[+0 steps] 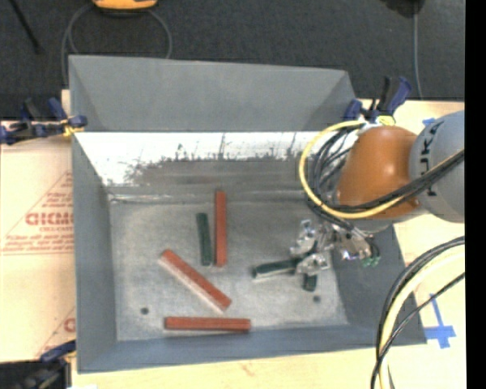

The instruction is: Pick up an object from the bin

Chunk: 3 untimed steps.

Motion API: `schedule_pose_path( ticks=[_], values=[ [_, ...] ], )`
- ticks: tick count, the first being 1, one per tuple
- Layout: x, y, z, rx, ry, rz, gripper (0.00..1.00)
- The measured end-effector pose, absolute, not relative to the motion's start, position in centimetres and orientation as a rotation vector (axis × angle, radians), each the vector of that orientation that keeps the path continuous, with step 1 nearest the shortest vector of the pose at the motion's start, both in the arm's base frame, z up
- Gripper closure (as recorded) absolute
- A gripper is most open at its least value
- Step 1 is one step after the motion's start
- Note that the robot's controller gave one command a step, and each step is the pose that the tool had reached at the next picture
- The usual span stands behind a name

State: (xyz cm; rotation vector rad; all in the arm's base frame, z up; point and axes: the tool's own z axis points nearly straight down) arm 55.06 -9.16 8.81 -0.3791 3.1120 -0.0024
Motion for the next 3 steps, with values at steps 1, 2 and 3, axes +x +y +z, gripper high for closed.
schedule_pose_path(
  ticks=[1, 2, 3],
  values=[
    [55.06, -12.2, 8.09, -0.378, 3.103, 0.013, 1.0],
    [55.06, -12.21, 8.1, -0.378, 3.102, 0.012, 1.0],
    [55.09, -12.2, 8.13, -0.379, 3.102, 0.011, 1.0]
  ],
)
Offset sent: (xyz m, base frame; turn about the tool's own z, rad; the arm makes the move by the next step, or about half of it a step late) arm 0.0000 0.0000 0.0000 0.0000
